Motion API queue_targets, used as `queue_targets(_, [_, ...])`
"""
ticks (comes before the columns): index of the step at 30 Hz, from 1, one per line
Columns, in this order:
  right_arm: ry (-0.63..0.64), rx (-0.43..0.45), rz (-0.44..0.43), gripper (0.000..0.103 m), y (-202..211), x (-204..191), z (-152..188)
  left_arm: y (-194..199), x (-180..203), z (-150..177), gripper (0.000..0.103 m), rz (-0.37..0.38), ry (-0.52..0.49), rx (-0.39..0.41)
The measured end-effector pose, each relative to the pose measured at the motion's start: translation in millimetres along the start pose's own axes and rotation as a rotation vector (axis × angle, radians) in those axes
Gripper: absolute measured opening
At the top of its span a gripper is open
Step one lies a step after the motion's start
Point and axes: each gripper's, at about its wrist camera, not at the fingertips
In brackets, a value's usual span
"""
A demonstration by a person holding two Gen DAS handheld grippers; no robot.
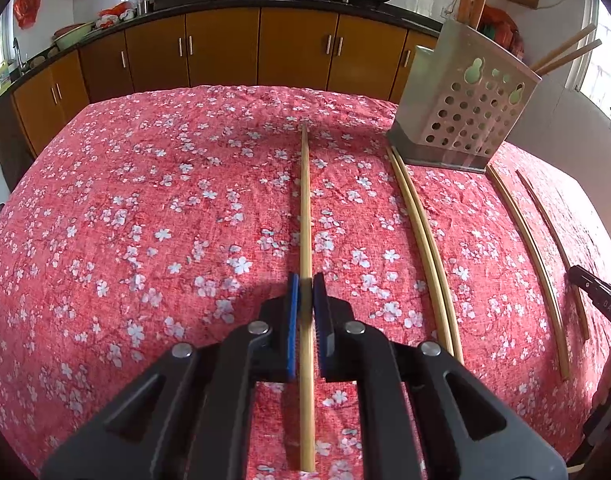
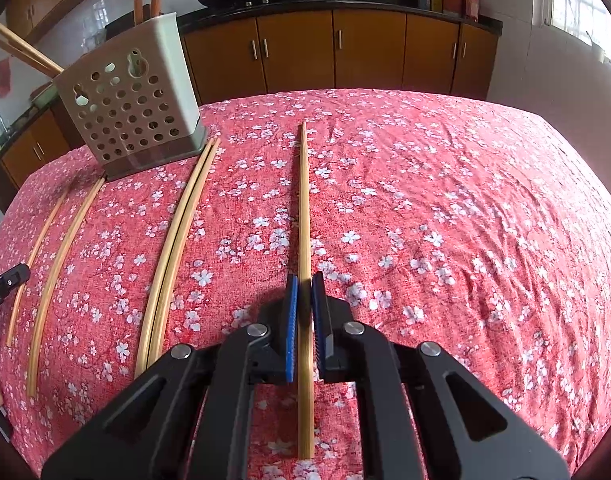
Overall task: Organize utensils
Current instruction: 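Hold the grasped chopsticks on the table with both grippers closed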
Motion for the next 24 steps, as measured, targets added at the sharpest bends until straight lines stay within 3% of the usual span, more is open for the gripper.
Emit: queue_targets(24, [0.002, 0.001, 0.002, 0.009, -1.2, -1.0, -0.9, 0.5, 0.8, 0.0, 0.01, 0.006, 0.015, 0.004])
Point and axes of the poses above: each gripper's, at about its wrist camera, not at the fingertips, and y roughly against the way its jaws point, x to its right, z to its underside, and after that the axes turned 14 degrees about z, right-handed
